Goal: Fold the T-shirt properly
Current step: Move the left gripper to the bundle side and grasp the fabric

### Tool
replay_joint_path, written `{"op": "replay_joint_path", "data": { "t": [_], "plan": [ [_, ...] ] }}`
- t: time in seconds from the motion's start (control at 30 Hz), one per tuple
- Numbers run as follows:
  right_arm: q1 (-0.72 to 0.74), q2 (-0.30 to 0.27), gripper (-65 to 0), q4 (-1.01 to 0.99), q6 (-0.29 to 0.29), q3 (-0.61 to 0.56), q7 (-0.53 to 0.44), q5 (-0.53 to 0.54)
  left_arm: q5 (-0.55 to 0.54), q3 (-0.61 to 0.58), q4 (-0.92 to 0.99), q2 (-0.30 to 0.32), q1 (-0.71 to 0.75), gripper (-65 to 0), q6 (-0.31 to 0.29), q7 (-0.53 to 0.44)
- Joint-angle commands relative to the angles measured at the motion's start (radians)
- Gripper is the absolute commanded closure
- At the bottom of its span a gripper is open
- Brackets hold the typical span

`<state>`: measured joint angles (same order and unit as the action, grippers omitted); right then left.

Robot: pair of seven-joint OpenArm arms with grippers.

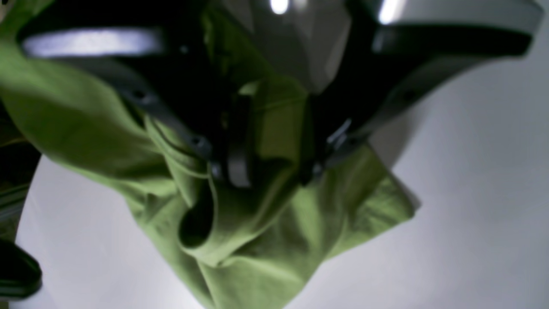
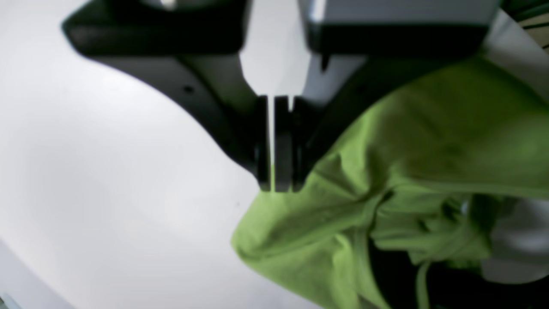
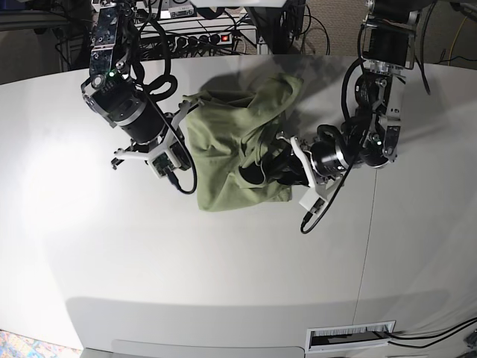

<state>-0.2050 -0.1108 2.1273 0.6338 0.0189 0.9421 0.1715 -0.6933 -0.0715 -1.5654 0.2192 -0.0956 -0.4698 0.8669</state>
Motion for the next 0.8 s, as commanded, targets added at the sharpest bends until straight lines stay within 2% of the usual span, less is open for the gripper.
{"op": "replay_joint_path", "data": {
  "t": [0.0, 0.27, 0.4, 0.57, 0.77],
  "plan": [
    [0.008, -0.003, -1.5, 0.018, 0.001, 0.002, -0.024, 0.014, -0.026, 0.003, -0.017, 0.003, -0.021, -20.7, -0.021, -0.021],
    [0.008, -0.003, -1.5, 0.018, 0.001, 0.002, -0.024, 0.015, -0.005, 0.005, -0.019, 0.042, -0.021, -20.7, -0.026, -0.02],
    [0.003, -0.003, -1.5, 0.018, 0.001, 0.002, -0.024, 0.015, -0.082, 0.056, -0.045, 0.079, -0.021, -20.7, -0.052, 0.029],
    [0.002, -0.003, -1.5, 0.018, 0.001, 0.002, -0.026, 0.015, -0.162, 0.195, -0.048, 0.075, -0.021, -20.7, -0.042, 0.056],
    [0.0, -0.003, -1.5, 0.018, 0.001, 0.002, -0.025, 0.016, -0.216, 0.211, 0.026, 0.06, -0.021, -20.7, -0.036, 0.084]
  ]
}}
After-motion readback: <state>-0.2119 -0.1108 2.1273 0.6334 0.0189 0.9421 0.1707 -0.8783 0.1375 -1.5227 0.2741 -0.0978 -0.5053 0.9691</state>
